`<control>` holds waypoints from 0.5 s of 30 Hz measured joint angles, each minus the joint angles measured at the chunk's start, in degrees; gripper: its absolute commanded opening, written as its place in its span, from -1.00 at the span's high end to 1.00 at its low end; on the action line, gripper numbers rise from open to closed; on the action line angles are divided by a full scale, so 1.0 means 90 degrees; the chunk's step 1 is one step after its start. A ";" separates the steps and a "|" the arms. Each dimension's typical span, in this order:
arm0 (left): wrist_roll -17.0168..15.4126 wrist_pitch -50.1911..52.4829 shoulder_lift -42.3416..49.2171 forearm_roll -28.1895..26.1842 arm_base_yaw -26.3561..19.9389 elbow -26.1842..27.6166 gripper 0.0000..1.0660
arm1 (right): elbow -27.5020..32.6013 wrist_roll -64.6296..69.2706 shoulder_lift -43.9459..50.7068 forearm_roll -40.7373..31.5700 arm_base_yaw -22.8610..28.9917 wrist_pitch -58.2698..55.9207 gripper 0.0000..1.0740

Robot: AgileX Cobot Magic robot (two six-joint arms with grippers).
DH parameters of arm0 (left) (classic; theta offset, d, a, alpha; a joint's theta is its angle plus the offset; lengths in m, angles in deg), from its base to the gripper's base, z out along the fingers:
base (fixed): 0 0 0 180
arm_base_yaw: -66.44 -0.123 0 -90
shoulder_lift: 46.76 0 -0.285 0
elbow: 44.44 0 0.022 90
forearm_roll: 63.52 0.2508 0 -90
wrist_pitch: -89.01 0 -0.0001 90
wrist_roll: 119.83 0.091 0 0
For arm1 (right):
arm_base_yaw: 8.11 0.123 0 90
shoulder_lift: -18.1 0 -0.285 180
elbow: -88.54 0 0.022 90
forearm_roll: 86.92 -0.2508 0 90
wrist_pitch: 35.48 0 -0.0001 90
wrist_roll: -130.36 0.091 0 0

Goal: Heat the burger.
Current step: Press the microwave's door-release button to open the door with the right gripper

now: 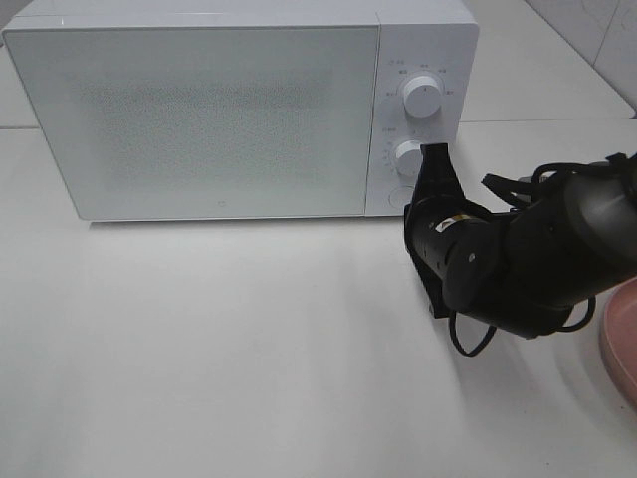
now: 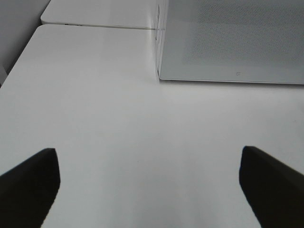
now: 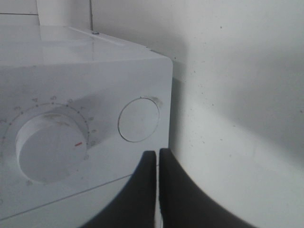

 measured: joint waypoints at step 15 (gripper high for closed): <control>0.0000 0.0000 0.0000 0.0000 0.0000 0.0000 -0.83 | -0.0713 0.0261 -0.0681 0.0210 -0.0350 -0.0045 1.00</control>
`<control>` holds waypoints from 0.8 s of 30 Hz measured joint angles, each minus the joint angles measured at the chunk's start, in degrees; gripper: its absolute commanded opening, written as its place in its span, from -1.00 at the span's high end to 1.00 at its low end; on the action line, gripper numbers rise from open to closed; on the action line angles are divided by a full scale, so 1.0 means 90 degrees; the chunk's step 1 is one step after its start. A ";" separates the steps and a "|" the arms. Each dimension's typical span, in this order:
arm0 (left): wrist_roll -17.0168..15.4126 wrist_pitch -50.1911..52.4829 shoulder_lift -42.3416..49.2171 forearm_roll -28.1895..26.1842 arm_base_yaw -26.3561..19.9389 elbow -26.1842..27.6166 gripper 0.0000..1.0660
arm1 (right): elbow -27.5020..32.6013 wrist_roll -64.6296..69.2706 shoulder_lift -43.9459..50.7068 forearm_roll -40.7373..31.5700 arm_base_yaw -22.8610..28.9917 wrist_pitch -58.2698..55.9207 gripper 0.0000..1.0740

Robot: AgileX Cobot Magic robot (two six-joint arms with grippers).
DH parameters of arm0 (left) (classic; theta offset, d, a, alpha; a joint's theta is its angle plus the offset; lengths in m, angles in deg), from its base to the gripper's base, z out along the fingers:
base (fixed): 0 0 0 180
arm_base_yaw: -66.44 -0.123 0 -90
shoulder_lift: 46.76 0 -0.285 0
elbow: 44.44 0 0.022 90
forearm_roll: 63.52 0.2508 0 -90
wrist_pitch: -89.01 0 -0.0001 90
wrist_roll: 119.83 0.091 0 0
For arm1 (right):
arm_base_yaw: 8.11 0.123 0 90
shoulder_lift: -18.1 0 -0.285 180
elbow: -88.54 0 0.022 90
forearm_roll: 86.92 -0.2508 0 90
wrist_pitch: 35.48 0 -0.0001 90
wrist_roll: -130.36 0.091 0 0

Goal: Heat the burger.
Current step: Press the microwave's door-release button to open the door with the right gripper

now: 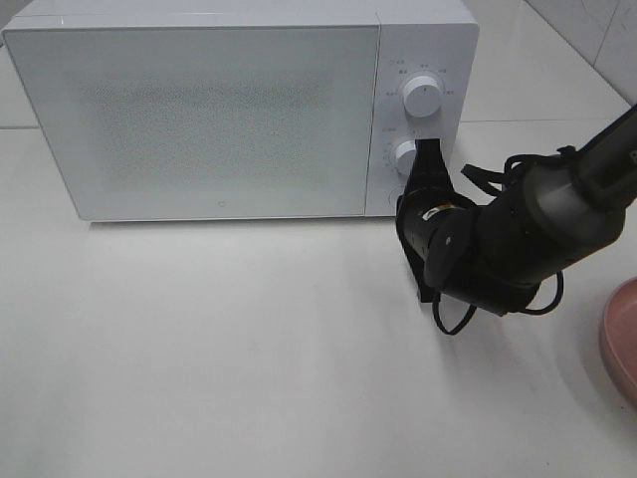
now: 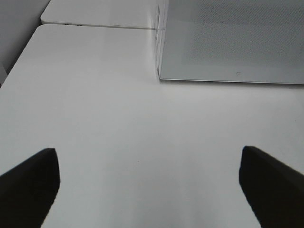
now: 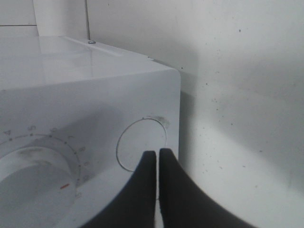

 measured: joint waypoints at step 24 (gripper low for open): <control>0.0000 0.0000 0.0000 0.0000 0.0000 0.0000 -0.83 | -0.0382 0.0216 -0.0337 0.0159 -0.0057 0.0331 1.00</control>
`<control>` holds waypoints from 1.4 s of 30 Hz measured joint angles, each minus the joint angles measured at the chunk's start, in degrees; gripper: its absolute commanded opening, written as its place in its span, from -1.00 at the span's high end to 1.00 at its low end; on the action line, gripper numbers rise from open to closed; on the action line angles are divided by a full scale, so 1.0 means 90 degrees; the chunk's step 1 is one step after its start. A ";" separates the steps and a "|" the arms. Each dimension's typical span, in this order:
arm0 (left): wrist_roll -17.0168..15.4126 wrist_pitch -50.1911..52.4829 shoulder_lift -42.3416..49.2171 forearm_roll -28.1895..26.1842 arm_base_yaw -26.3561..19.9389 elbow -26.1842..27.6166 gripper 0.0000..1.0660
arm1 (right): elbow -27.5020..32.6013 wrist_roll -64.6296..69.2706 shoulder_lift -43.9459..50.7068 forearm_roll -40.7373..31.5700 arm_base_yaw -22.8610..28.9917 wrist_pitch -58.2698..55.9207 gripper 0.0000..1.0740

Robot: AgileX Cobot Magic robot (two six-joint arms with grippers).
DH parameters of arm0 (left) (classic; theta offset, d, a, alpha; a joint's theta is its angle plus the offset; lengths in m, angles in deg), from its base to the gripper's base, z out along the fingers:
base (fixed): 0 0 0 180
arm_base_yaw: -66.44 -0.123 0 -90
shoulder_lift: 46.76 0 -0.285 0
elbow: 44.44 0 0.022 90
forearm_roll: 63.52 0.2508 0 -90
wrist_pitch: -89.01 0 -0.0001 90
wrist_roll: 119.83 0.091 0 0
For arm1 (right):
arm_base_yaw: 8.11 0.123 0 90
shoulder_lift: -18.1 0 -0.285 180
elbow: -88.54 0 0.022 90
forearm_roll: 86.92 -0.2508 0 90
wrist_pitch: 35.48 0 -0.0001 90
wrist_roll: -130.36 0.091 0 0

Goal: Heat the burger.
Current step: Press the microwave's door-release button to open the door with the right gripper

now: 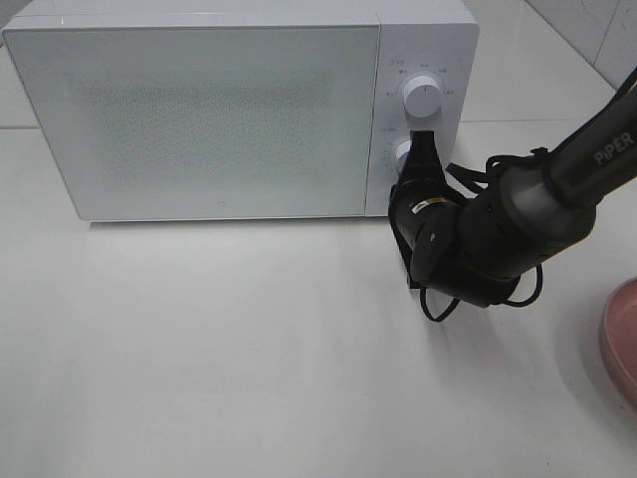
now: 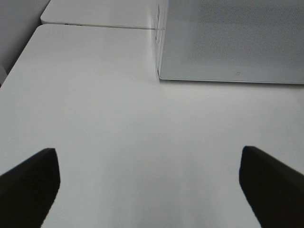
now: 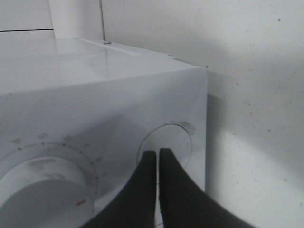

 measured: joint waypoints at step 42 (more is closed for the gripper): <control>0.0000 0.0000 0.0000 0.0000 0.0000 0.0000 -0.83 | -0.0427 0.0057 -0.0337 -0.0210 -0.0038 0.0191 1.00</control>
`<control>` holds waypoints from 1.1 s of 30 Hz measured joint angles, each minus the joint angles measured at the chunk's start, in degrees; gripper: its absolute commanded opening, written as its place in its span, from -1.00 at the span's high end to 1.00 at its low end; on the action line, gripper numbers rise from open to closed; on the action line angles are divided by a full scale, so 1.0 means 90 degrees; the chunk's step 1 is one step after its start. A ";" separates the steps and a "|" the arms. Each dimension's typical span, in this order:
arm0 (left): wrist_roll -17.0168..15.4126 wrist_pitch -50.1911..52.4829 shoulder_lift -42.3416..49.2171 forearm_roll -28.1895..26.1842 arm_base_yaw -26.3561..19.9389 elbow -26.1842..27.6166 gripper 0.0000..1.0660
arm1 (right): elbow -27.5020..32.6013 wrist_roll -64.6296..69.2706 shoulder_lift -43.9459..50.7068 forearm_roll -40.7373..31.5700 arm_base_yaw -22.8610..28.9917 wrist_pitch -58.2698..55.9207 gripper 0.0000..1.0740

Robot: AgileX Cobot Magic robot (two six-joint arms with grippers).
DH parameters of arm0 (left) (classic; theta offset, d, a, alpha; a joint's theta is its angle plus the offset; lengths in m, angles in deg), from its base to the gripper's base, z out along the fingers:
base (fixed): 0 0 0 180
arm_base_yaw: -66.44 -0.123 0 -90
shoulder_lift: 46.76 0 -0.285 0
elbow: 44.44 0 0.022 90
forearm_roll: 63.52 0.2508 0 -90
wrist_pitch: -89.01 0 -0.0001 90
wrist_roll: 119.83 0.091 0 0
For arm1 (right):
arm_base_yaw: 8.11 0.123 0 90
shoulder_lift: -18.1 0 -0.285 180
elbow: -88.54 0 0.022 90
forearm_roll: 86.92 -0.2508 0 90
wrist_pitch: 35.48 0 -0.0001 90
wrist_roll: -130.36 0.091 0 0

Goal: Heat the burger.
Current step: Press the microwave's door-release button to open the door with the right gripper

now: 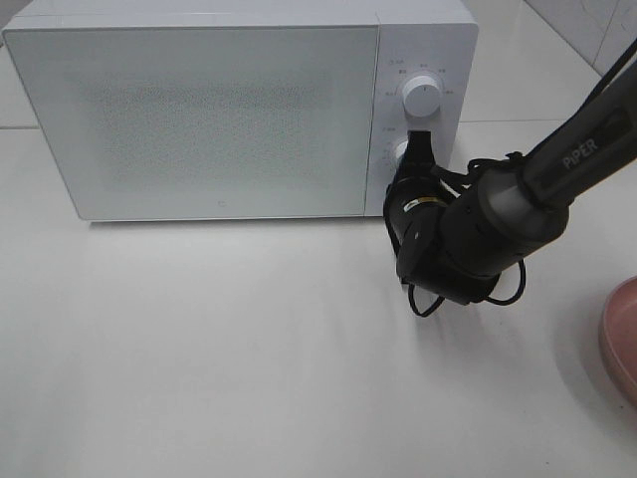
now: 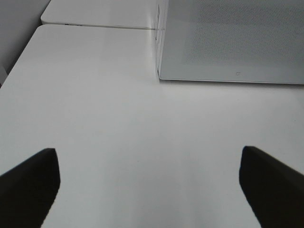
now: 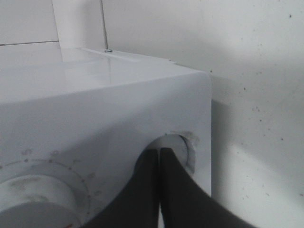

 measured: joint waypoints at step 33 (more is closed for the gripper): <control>0.0000 0.0000 0.0000 0.0000 0.0000 0.0000 -0.83 | -0.0236 0.0019 -0.0286 -0.0013 -0.0057 -0.0013 1.00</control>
